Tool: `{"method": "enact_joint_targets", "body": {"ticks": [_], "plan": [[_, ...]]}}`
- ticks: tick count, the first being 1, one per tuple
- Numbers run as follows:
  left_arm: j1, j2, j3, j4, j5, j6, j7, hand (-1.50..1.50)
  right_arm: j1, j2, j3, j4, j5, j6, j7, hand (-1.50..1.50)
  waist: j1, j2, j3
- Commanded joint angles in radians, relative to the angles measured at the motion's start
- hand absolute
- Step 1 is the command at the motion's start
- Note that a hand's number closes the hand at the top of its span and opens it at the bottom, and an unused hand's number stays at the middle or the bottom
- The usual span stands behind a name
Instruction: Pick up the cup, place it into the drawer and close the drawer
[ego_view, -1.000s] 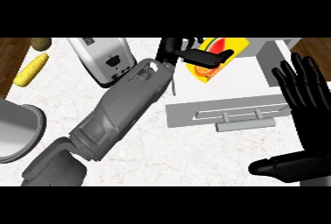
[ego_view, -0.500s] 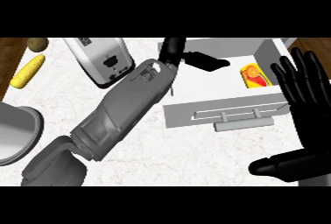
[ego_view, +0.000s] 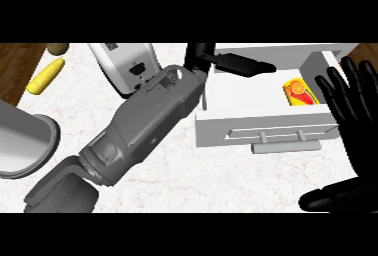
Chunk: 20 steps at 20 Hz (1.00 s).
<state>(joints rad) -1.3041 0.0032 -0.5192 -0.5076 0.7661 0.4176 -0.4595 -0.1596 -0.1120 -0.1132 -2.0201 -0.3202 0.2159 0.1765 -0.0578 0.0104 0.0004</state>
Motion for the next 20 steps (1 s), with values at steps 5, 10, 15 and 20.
{"method": "enact_joint_targets", "body": {"ticks": [5,10,15,20], "plan": [[0.086,0.081,0.08,-0.155,0.024,-0.022,0.03,-1.5,0.137,-0.075,-0.007,-0.045,-0.009,0.143,-0.048,1.5,0.069,-0.02,0.0],[0.218,0.159,0.111,-0.284,0.037,-0.02,0.037,-1.5,0.1,-0.128,0.048,-0.083,0.142,0.147,-0.015,1.5,0.086,-0.02,-0.001],[0.429,0.288,0.112,-0.492,0.053,-0.052,0.09,-1.5,0.129,-0.172,0.04,-0.087,0.212,0.168,-0.008,1.5,0.102,-0.024,-0.001],[0.617,0.392,0.137,-0.716,0.047,-0.028,0.131,-1.5,0.12,-0.165,0.068,-0.048,0.288,0.16,-0.003,1.5,0.084,-0.018,-0.001]]}}
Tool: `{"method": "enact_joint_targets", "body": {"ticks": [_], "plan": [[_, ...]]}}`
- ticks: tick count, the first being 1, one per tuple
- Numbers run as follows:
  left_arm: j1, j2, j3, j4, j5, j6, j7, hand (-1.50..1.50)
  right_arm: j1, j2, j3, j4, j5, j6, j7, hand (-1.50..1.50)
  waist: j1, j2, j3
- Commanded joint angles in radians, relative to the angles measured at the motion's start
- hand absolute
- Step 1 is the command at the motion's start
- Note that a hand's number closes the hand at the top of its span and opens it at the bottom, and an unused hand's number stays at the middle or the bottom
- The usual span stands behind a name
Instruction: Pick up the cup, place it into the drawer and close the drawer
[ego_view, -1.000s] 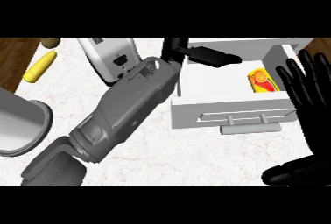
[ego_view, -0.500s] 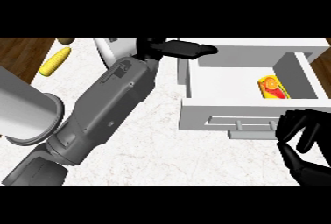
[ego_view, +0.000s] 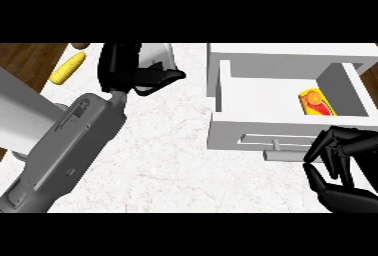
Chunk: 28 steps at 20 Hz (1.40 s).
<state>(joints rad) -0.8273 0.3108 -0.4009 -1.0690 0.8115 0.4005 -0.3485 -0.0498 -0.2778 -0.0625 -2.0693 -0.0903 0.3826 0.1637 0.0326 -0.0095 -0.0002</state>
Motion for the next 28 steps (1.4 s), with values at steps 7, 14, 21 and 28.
{"method": "enact_joint_targets", "body": {"ticks": [7,14,21,28], "plan": [[0.374,0.156,0.055,-0.349,0.019,-0.064,0.029,-1.5,-0.028,-0.018,0.119,0.111,0.319,-0.02,-0.104,1.5,-0.006,0.006,0.0],[0.532,0.248,0.123,-0.398,0.034,-0.191,-0.026,-1.5,-0.045,-0.085,0.251,0.283,0.651,-0.097,-0.281,1.5,-0.003,0.01,0.0],[0.61,0.249,0.215,-0.387,0.035,-0.29,-0.006,-1.5,-0.151,0.003,0.305,0.573,0.811,-0.233,-0.362,-1.5,-0.023,0.011,0.0],[0.703,0.247,0.271,-0.405,0.02,-0.374,-0.04,-1.5,-0.342,0.037,0.28,0.915,0.9,-0.266,-0.392,-1.5,-0.015,0.012,0.001]]}}
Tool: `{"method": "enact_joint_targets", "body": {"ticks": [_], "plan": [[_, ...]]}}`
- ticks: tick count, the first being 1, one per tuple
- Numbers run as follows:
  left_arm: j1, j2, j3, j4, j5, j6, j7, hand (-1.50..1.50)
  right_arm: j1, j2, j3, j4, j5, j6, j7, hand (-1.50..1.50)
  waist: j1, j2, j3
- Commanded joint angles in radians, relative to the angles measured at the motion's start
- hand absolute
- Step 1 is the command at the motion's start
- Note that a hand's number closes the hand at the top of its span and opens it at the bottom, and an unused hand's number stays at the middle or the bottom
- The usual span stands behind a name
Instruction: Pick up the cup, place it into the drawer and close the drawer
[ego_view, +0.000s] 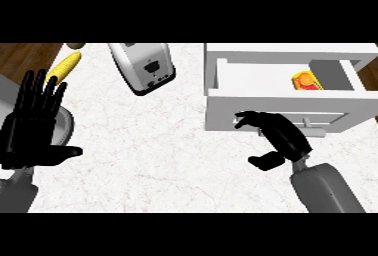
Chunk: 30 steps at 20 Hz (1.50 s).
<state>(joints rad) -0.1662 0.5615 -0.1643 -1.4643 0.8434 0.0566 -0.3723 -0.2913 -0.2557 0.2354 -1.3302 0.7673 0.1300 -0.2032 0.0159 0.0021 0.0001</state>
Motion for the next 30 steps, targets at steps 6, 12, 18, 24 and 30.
{"method": "enact_joint_targets", "body": {"ticks": [6,12,18,24,30], "plan": [[0.059,-0.043,0.078,-0.073,-0.046,-0.018,0.068,-1.5,-0.207,0.077,-0.066,0.41,0.076,-0.084,-0.099,-1.5,-0.006,-0.001,0.0],[0.024,-0.023,0.142,0.075,-0.029,-0.17,0.014,-1.5,-0.391,0.087,-0.174,0.775,0.032,-0.16,-0.279,-1.5,0.005,0.007,0.001],[0.082,-0.051,0.119,0.029,-0.055,-0.188,-0.016,-1.5,-0.576,-0.051,-0.266,0.983,0.001,-0.072,-0.364,-1.5,0.038,0.017,0.002],[0.088,-0.051,0.11,0.02,-0.06,-0.203,0.007,-1.5,-0.644,-0.064,-0.281,1.083,0.017,-0.1,-0.363,-1.5,0.062,0.027,0.003],[0.052,-0.063,0.108,0.048,-0.084,-0.191,0.003,-1.5,-0.737,-0.114,-0.314,1.124,-0.006,-0.04,-0.356,-1.5,0.078,0.036,0.003]]}}
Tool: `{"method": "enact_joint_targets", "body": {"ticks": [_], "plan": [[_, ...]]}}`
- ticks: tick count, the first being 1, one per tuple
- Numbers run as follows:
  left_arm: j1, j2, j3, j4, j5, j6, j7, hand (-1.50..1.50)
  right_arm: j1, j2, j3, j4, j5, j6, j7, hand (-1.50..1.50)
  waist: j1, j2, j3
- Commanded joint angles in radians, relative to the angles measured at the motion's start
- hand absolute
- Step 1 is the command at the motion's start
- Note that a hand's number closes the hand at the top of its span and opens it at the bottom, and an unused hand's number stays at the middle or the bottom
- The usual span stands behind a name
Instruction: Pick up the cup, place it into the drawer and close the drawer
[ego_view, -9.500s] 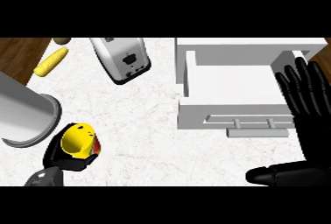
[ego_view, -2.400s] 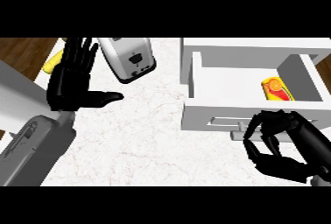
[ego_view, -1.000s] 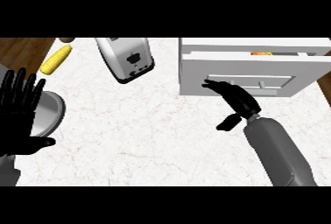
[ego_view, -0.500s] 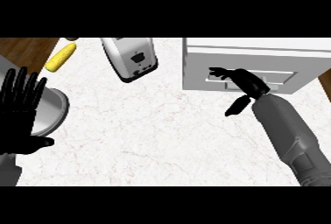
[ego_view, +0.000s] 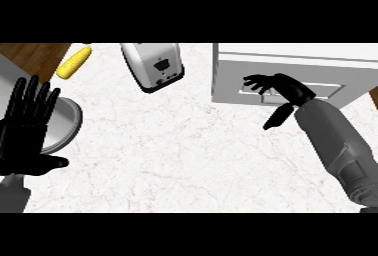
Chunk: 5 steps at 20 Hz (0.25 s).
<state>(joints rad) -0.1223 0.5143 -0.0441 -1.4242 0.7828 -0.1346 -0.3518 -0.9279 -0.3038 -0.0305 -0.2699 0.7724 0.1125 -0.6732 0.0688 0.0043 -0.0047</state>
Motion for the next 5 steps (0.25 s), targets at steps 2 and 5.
{"method": "enact_joint_targets", "body": {"ticks": [2,5], "plan": [[-0.003,0.002,0.001,0.012,-0.013,-0.022,-0.009,-1.5,-0.052,-0.075,-0.031,0.078,0.007,-0.048,0.06,-1.5,0.021,0.034,0.008],[-0.006,-0.004,0.006,0.044,-0.025,-0.039,-0.037,-1.5,-0.078,-0.068,-0.037,0.087,-0.002,-0.047,0.084,-1.5,0.023,0.036,0.007]]}}
